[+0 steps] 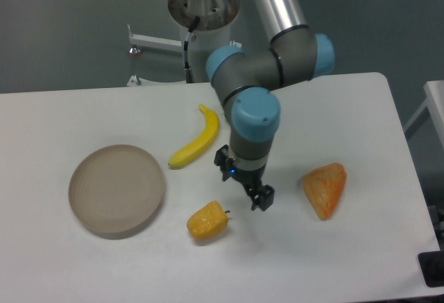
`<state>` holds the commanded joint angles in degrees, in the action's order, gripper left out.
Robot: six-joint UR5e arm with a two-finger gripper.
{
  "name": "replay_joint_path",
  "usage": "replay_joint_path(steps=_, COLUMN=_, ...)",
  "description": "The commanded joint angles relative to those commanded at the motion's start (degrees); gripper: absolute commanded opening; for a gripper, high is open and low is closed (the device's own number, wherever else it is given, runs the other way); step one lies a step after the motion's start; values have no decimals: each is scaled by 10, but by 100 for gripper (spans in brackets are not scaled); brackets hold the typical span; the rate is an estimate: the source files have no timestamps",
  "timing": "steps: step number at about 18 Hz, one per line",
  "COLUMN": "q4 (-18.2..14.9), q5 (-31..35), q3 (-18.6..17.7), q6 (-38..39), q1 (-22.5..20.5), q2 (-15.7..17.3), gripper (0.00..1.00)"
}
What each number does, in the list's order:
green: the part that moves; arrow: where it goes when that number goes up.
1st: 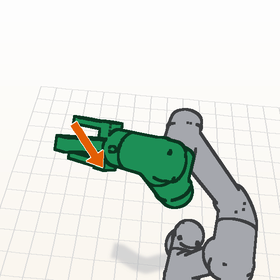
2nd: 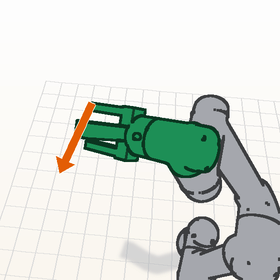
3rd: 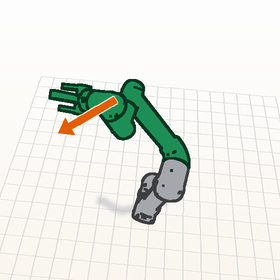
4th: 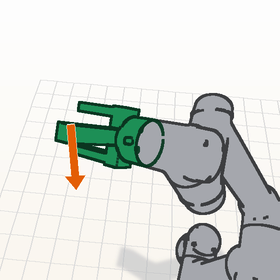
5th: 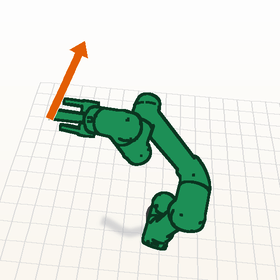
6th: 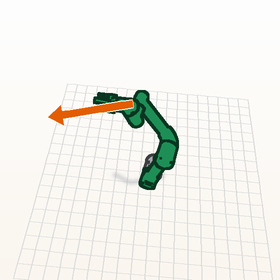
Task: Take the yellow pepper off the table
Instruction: 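Move the open gripper over to the yellow bell pepper and descend, then lower the gripper around the yellow bell pepper and close it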
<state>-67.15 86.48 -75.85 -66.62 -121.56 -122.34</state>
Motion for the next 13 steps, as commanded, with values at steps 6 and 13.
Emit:
replay_joint_path(steps=6, q4=52, q5=3, q3=-6, q6=0, q1=26, q2=-25, gripper=100)
replay_joint_path(steps=13, q4=80, q5=4, q3=-11, q6=-1, q1=33, q2=-49, gripper=100)
